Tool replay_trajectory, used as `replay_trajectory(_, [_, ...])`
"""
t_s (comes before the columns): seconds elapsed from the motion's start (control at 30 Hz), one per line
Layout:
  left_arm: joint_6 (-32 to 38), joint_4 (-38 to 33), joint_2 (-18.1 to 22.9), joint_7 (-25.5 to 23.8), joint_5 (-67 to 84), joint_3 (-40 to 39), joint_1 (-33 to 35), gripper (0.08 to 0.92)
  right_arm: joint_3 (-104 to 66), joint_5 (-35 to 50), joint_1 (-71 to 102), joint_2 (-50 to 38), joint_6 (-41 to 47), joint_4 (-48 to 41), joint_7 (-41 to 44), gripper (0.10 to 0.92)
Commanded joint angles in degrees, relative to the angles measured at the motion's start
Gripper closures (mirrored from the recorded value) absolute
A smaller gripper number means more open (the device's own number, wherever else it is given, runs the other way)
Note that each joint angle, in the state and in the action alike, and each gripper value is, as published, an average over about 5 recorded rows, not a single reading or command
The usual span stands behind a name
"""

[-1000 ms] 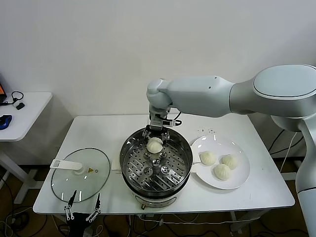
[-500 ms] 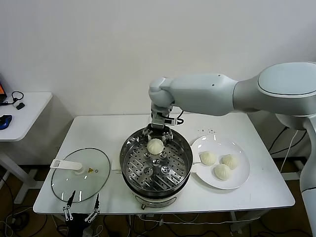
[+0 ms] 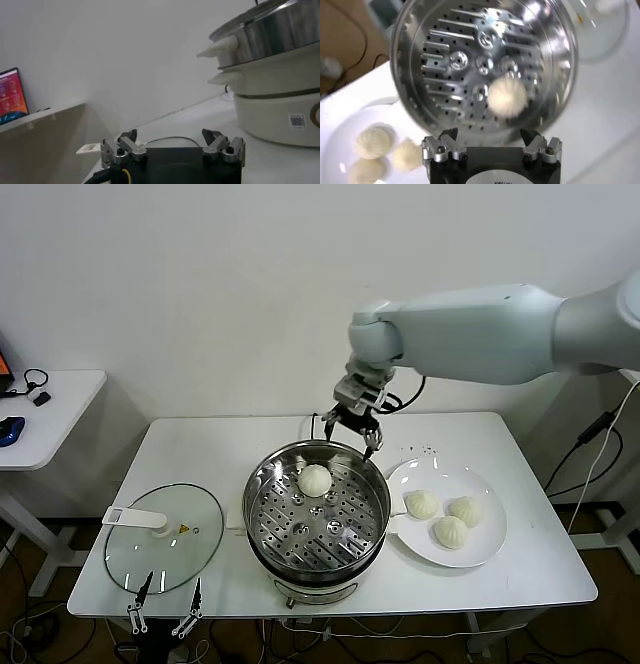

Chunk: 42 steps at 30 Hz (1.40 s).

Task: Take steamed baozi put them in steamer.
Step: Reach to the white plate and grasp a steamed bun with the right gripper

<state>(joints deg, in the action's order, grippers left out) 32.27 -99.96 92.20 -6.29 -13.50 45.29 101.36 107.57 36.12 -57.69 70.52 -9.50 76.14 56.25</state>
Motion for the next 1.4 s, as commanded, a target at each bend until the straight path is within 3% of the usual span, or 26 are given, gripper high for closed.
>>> replay_trajectory(0.03, [-0.02,-0.01,2.79,-0.02,0.01,-0.4,-0.09,0.177,11.21,13.6,-8.56,-11.47,22.79,10.49,-6.46,0.203])
replay_trajectory(0.27, [-0.4,-0.71,2.8,-0.13,0.4,-0.35,-0.16,0.177,10.97,9.82,-3.58,-16.0,24.84,12.94,-6.6,0.203])
replay_trajectory(0.53, [-0.46,-0.57,2.8,-0.14,0.57,-0.25,-0.34,0.177,7.58,0.46,5.4,-18.51,24.91,8.3,-7.07,0.203])
replay_trajectory(1.4, [-0.54,1.37,2.8,-0.12,0.05,0.53,-1.32,0.177,-11.53,-6.83,31.49,-21.69,28.19,-2.87,-13.64,0.203])
